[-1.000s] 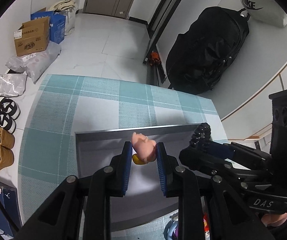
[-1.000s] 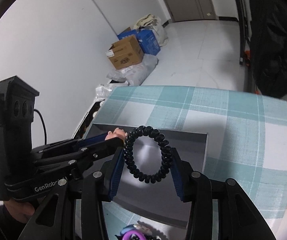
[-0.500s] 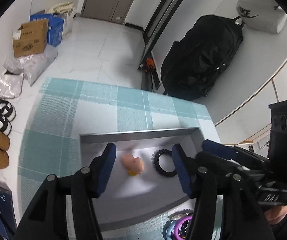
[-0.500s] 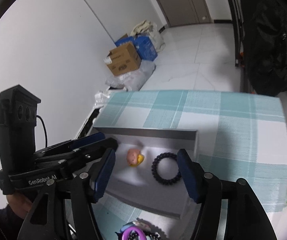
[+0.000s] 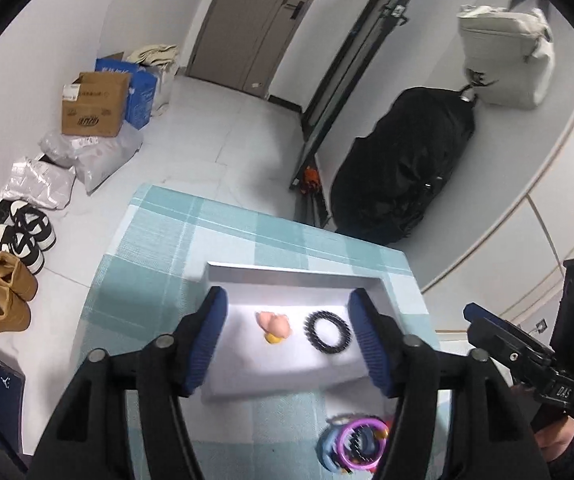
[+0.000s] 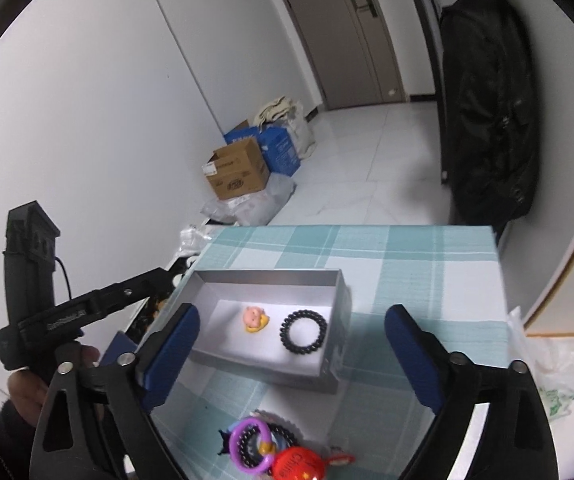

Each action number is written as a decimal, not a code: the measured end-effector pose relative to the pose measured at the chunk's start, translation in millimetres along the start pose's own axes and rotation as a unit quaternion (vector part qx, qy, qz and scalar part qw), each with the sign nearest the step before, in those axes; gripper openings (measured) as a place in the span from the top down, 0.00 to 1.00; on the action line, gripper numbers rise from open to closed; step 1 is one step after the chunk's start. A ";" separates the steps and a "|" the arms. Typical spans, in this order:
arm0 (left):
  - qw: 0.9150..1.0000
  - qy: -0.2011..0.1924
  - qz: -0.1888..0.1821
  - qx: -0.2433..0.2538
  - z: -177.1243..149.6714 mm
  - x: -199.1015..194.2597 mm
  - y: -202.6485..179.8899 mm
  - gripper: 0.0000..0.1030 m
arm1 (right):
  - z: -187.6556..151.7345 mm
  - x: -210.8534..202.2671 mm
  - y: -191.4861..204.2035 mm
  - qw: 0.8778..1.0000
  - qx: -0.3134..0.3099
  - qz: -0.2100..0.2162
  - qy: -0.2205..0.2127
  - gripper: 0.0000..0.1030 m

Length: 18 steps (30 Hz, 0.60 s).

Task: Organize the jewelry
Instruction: 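Withdraw both grippers from the box back toward the pile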

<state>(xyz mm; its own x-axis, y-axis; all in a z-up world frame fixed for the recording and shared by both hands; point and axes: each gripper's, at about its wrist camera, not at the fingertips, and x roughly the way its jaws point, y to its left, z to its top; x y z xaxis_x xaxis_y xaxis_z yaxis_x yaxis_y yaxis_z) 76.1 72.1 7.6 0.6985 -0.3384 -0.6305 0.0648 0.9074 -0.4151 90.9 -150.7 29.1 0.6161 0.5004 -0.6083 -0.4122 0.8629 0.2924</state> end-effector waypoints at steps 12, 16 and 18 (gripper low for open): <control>0.999 0.011 0.019 0.038 -36.6 -25.4 -24.7 0.28 | -41.0 -25.5 -6.5 1.000 0.002 -0.022 0.009 0.04; 0.999 0.032 0.010 0.027 -49.2 -25.7 -27.3 0.27 | -52.7 -26.7 -7.9 1.000 0.006 -0.016 0.026 0.04; 0.998 0.057 0.003 0.035 -58.3 -18.5 -32.0 0.27 | -57.6 -27.7 -9.5 0.999 0.010 -0.019 0.031 0.04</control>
<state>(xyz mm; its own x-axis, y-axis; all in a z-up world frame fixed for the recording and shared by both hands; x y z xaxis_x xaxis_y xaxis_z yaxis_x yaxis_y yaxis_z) 19.6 34.7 -5.6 0.6134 -0.3550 -0.7055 0.1130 0.9235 -0.3665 39.1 -176.8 0.7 0.5886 0.4624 -0.6631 -0.3760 0.8827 0.2818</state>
